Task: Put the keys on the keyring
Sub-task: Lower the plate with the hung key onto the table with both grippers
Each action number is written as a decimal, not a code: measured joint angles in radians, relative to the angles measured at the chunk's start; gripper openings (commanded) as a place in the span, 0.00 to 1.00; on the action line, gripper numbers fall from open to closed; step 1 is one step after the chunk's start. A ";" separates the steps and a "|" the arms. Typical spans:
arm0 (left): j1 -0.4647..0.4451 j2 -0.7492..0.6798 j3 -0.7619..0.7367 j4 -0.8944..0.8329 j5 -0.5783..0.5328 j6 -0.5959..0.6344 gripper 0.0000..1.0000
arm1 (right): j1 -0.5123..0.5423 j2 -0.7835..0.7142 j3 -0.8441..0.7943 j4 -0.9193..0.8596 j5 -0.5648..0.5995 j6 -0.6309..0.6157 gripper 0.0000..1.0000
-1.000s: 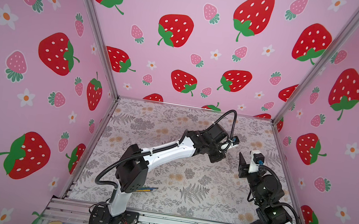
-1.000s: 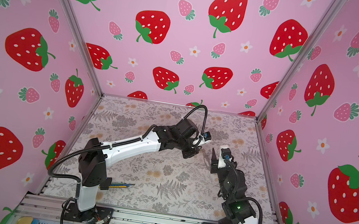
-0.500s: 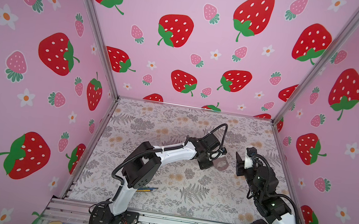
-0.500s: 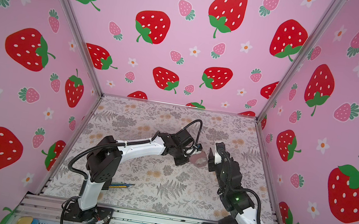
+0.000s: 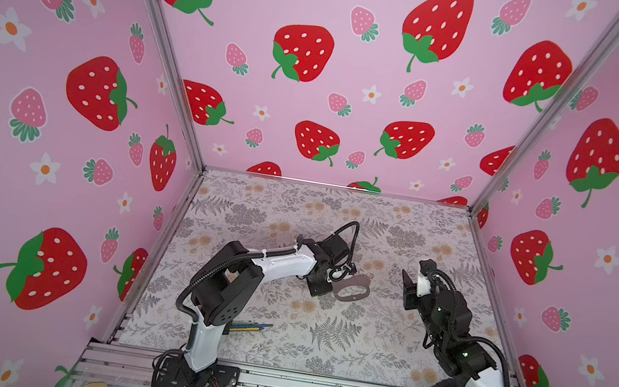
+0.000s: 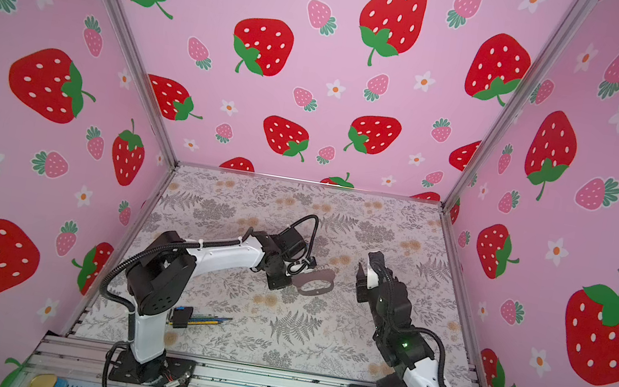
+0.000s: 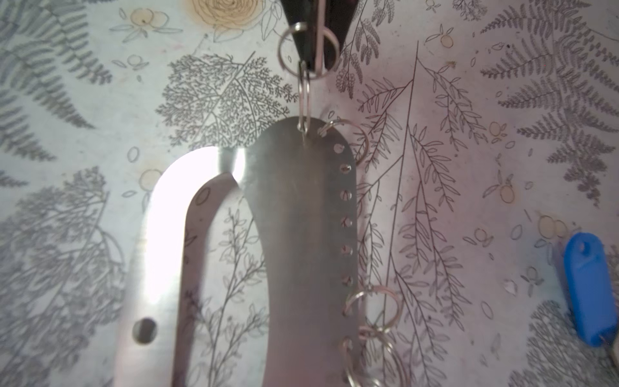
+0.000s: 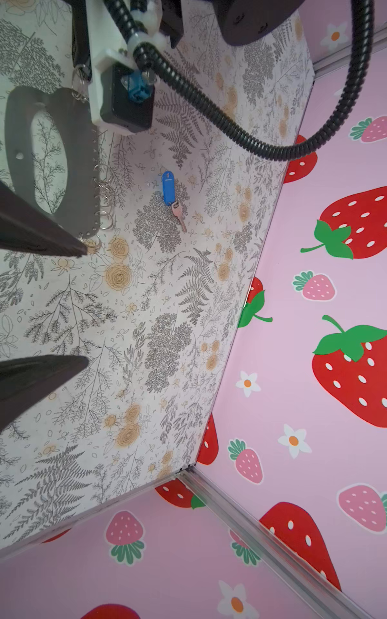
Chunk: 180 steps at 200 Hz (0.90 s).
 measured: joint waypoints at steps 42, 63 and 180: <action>0.015 0.000 -0.025 -0.006 -0.002 0.008 0.00 | 0.000 0.021 -0.032 0.026 -0.014 -0.002 0.51; 0.032 0.000 -0.025 -0.024 -0.002 0.011 0.04 | 0.000 0.021 -0.056 0.042 -0.021 -0.005 0.51; 0.121 -0.198 -0.091 -0.035 -0.130 -0.064 0.49 | 0.000 0.018 -0.095 0.078 -0.046 -0.035 0.55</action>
